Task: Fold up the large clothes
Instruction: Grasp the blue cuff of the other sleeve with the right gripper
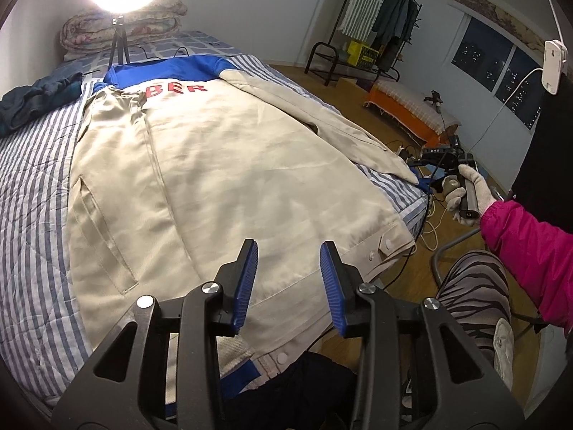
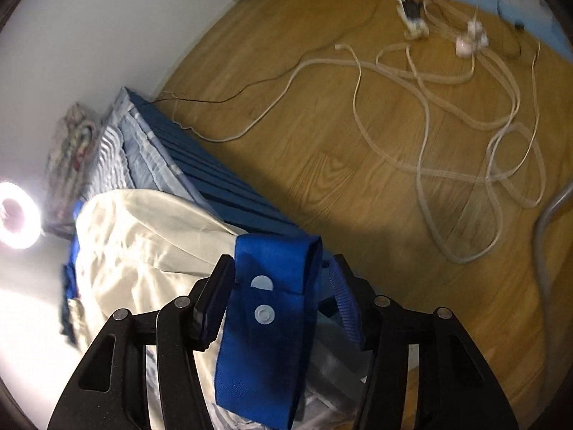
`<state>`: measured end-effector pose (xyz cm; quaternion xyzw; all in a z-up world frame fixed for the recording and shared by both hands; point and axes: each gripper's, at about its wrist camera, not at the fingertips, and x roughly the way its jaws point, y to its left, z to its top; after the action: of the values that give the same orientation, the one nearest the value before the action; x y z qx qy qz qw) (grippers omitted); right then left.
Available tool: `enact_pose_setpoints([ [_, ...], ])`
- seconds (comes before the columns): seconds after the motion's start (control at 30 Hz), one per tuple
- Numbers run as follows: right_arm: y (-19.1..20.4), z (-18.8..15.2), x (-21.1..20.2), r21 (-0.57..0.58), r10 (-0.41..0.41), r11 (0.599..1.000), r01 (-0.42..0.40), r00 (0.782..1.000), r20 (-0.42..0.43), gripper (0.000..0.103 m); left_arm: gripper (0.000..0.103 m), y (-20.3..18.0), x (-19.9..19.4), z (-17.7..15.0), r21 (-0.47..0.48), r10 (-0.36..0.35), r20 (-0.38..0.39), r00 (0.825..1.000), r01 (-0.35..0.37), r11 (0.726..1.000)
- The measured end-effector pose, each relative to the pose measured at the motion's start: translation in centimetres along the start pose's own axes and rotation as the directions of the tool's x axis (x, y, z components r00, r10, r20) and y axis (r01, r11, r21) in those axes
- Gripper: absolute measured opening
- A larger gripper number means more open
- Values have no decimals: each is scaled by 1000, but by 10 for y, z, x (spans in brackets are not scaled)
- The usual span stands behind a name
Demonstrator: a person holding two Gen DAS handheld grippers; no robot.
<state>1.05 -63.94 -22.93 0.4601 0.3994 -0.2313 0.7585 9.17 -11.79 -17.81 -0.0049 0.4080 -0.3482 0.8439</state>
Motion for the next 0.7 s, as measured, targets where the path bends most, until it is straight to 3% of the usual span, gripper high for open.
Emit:
enact_pose_setpoints([
  [0.07,-5,-2,0,35,76,997,-76,997,3,51,36,-1,2,2,5,-4,1,1000,4,1000],
  [0.1,-3,-3,-2,30,99,995,-99,995,7,44,36,-3,2,3,10,-7,2,1000,7,1000],
  [0.17,6,-6,-7,-22,86,996,-85,996,10,15,37,-5,4,4,20,-11,5,1000,11,1000],
  [0.23,21,-11,-20,-110,55,993,-51,998,27,5,36,-6,4,4,23,-15,7,1000,14,1000],
  [0.37,58,-28,-55,-275,3,961,35,991,135,2,36,-6,3,3,22,-30,14,999,29,999],
  [0.53,90,-55,-86,-350,88,936,-25,982,166,2,36,-5,-5,1,21,-43,34,999,42,999],
  [0.7,144,-93,-104,-469,149,881,-64,978,147,2,36,4,-13,1,-4,-43,61,997,43,999],
])
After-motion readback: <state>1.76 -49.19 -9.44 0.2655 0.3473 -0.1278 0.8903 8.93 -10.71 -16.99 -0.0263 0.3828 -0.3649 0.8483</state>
